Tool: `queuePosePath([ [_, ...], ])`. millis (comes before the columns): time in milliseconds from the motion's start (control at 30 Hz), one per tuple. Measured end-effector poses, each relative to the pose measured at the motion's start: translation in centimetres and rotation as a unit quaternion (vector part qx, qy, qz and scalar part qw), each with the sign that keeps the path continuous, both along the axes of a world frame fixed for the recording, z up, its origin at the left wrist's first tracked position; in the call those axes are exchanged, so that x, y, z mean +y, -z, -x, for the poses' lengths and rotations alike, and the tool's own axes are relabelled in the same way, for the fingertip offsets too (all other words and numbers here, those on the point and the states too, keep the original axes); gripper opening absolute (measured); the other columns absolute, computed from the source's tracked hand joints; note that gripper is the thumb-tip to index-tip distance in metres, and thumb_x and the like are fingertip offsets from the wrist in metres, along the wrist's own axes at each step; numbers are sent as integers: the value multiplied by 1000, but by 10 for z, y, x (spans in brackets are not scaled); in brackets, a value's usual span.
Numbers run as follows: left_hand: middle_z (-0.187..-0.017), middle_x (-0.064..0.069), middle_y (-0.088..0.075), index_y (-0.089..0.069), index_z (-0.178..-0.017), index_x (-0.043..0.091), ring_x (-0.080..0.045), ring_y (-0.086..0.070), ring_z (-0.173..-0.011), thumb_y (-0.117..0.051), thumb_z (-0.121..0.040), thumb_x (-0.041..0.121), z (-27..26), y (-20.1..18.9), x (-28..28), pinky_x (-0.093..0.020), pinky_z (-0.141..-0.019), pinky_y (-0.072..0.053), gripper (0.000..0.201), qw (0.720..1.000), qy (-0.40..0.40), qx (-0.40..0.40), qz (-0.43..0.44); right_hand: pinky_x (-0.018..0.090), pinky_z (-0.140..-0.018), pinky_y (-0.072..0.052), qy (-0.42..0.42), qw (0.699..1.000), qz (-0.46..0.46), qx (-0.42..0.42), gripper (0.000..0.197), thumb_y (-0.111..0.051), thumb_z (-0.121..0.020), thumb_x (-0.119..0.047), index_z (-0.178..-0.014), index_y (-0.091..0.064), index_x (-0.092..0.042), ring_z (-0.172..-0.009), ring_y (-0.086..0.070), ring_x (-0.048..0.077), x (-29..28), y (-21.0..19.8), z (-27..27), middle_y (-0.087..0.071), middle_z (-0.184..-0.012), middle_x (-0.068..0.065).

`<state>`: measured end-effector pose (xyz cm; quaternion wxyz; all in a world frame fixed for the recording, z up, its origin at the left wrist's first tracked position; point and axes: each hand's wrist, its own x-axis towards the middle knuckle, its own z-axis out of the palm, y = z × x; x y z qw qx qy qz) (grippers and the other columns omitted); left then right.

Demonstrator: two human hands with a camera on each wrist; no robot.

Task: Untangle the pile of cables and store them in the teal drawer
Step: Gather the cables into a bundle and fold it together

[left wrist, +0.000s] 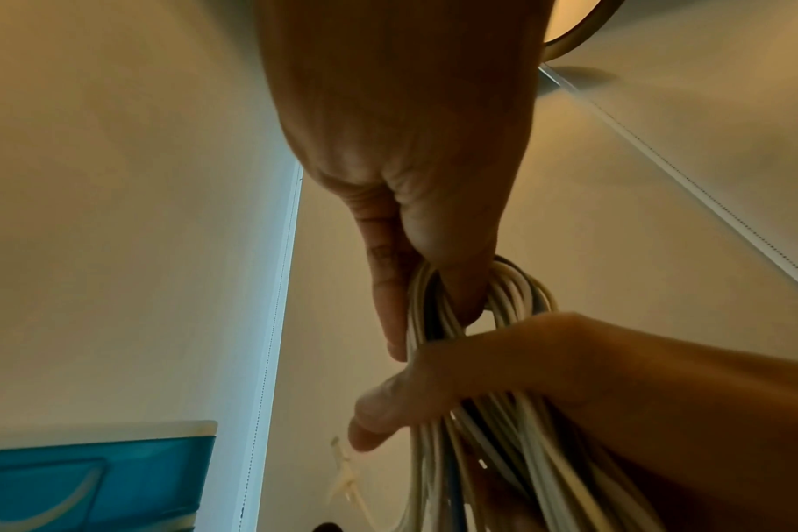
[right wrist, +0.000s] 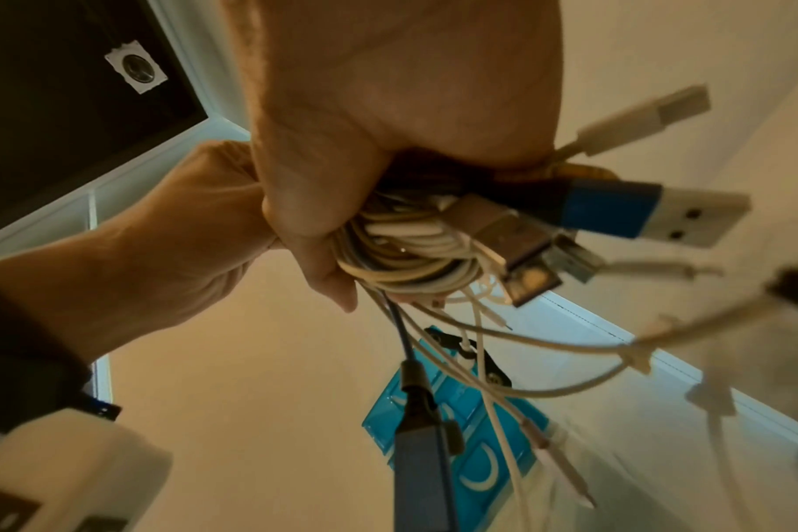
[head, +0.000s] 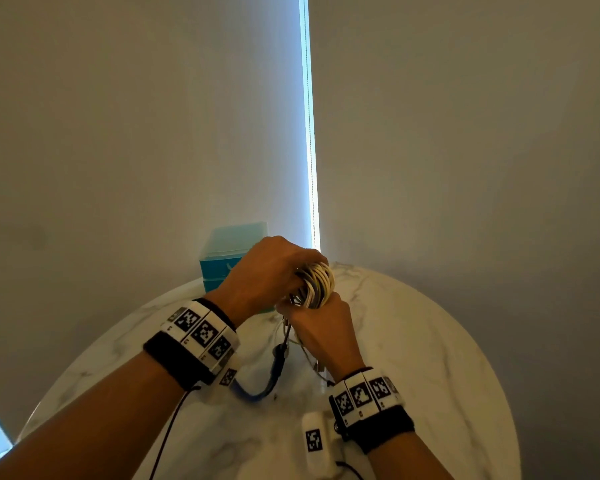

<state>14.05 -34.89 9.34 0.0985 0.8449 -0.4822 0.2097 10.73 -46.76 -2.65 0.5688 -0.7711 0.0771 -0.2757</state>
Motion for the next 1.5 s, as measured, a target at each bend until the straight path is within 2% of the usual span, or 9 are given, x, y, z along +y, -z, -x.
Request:
queuePosePath([
  [167,-94,-14,-81,-78,-122,12,-37,-76,-83,-71,-88,-7,3,2,-5,-49,-83,-62,40,996,63,-58,6,18,-73,-54,16,998,36,57,49,-75,-79,-68,-100,-65,-24,-61,-55,-1,0,8,-18,-61,-78,-13],
  [267,-79,-18,-78,-81,-111,6,-39,-75,-66,-80,-78,-14,4,2,-10,-49,-67,-64,38,988,90,-126,-12,13,-57,-41,5,998,-8,60,65,-69,-75,-85,-71,-55,-21,-49,-55,5,1,-1,-8,-55,-55,-6],
  [367,-92,-15,-80,-78,-122,12,-34,-78,-77,-79,-83,-9,6,-1,-17,-48,-76,-65,44,988,93,-117,-25,10,-49,-43,-5,999,25,38,35,-74,-96,-43,-70,-58,-26,-47,-57,-6,-8,-7,7,-58,-52,-8],
  [600,-158,15,-49,-29,-160,57,-4,-54,-136,-69,-91,64,-9,46,16,-35,-113,-50,80,936,61,317,140,47,-92,-62,-45,989,-142,5,15,-67,-99,-18,-110,-74,-10,-100,-76,30,-23,-4,10,-79,-101,8],
  [700,-146,15,-58,-33,-154,50,2,-62,-125,-63,-91,68,-8,70,21,-34,-114,-52,72,898,63,426,86,49,-94,-62,-119,947,-298,3,24,-76,-97,-25,-112,-79,-7,-104,-79,32,-19,-11,17,-81,-108,15],
  [933,-95,-7,-77,-68,-116,29,-12,-67,-71,-73,-93,59,-11,93,21,-20,-67,-57,37,883,41,467,32,39,-74,-64,-179,890,-418,34,20,-71,-98,-24,-100,-76,-5,-81,-75,22,-23,-14,15,-76,-90,9],
  [1167,-93,-3,-73,-76,-104,26,-13,-64,-79,-65,-103,41,-22,106,39,-30,-80,-53,19,910,5,412,51,27,-54,-57,-156,935,-312,62,39,-74,-95,-26,-119,-76,5,-66,-72,13,-37,-2,9,-78,-107,18],
  [1300,-102,-6,-71,-70,-119,10,-12,-70,-87,-57,-109,29,-17,110,42,-22,-78,-57,26,848,26,515,121,50,-92,-61,-130,936,-326,33,35,-76,-94,-27,-114,-78,3,-97,-74,31,-28,3,0,-77,-116,24],
  [1500,-102,-17,-72,-66,-115,4,-28,-74,-90,-55,-108,34,-11,115,46,-42,-91,-63,33,646,127,707,257,49,-110,-53,-169,896,-411,11,30,-62,-105,-24,-118,-74,0,-117,-74,26,-19,0,4,-75,-128,18],
])
